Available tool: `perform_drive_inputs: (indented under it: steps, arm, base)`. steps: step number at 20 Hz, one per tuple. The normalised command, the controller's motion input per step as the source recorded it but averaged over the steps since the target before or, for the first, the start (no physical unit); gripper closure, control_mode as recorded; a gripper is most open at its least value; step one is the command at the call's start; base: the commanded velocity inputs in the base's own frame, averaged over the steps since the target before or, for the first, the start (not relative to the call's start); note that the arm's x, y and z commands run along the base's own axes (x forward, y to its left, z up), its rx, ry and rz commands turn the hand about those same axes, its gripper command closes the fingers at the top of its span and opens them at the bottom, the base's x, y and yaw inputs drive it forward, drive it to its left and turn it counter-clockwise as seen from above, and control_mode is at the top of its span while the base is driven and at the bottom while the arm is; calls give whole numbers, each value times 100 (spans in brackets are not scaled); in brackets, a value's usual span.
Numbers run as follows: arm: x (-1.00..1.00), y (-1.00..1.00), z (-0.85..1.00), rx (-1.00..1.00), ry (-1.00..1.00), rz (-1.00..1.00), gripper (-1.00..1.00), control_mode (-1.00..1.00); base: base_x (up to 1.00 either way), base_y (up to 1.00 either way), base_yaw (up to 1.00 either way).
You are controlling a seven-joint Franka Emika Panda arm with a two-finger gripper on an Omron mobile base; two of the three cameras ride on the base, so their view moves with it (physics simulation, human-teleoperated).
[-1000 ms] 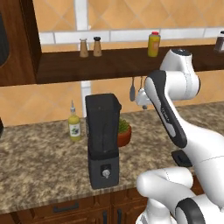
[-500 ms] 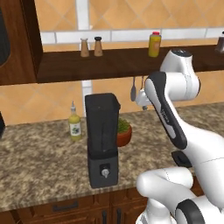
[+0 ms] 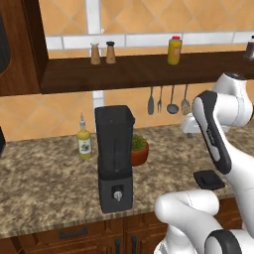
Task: Close the lid blender by securely placing the lid on top.
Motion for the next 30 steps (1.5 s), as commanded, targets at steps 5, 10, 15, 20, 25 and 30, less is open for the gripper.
perform_drive_inputs:
  steps: [5,10,15,20,25,30]
  arm:
    - [-4,-100,-96,3,22,-5,-100,-100]
    - [2,-78,-89,0,39,-4,-100,-100]
    - [9,-34,-61,0,27,-2,-100,-100]
    - [3,-13,-42,0,10,0,-100,-100]
    - [44,5,-51,0,-9,0,-100,-100]
    - [55,15,-40,0,-12,0,-100,-100]
  base:
    - [0,0,0]
    - [0,0,0]
    - [0,0,0]
    - [0,0,0]
    - [0,0,0]
    - [0,0,0]
